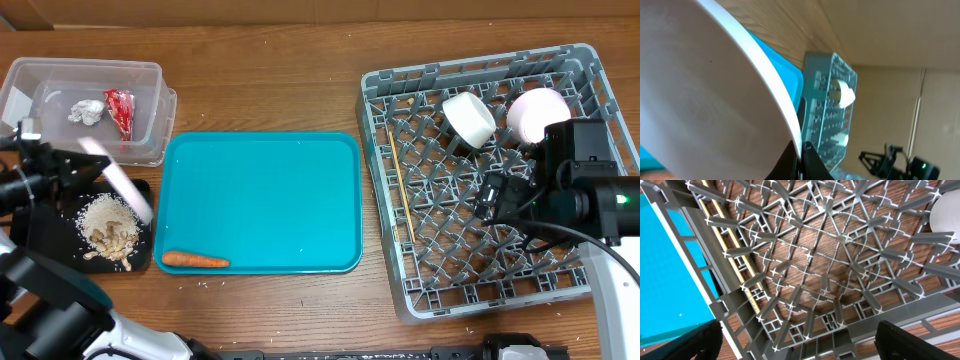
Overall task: Sort waste into correct bins and load items into the dishwasher
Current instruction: 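Carry the emptied plate back and set it on the teal tray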
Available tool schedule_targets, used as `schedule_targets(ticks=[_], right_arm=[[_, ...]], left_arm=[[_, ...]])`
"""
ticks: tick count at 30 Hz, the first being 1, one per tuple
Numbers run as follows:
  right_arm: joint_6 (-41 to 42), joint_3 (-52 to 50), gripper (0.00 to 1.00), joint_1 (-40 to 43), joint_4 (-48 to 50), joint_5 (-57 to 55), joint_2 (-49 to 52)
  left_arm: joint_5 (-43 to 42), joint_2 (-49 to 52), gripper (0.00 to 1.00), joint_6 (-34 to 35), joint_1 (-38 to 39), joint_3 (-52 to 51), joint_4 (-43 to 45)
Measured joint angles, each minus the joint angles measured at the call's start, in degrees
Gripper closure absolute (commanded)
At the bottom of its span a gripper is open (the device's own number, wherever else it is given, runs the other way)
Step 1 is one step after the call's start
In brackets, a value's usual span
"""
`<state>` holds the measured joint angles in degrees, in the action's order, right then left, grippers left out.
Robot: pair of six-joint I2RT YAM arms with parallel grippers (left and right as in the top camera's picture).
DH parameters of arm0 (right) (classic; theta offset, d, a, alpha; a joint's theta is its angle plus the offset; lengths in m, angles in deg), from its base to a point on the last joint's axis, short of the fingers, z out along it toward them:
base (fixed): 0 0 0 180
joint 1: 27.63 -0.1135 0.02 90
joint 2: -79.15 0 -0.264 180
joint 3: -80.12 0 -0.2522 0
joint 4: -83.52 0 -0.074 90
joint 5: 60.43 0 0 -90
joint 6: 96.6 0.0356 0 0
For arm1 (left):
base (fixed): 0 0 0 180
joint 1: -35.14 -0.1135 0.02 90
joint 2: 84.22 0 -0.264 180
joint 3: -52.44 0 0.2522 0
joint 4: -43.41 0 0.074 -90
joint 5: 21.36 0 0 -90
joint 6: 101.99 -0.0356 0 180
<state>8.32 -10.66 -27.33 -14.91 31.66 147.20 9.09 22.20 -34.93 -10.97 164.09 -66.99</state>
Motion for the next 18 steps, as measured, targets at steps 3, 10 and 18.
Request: schedule_targets(ticks=[3,10,18], right_arm=[[-0.02,0.0,0.0,0.0,0.04,0.0,0.0],[0.02,0.0,0.0,0.0,0.2,0.0,0.0],[0.02,-0.04,0.0,0.0,0.11,0.0,0.0]], left_arm=[[0.2,-2.51,0.96,0.07,4.74,0.0,0.35],[8.41,-6.69,0.96,8.39,23.1,0.0,8.55],[31.36,-5.84,0.96,31.82,53.42,0.09,25.77]])
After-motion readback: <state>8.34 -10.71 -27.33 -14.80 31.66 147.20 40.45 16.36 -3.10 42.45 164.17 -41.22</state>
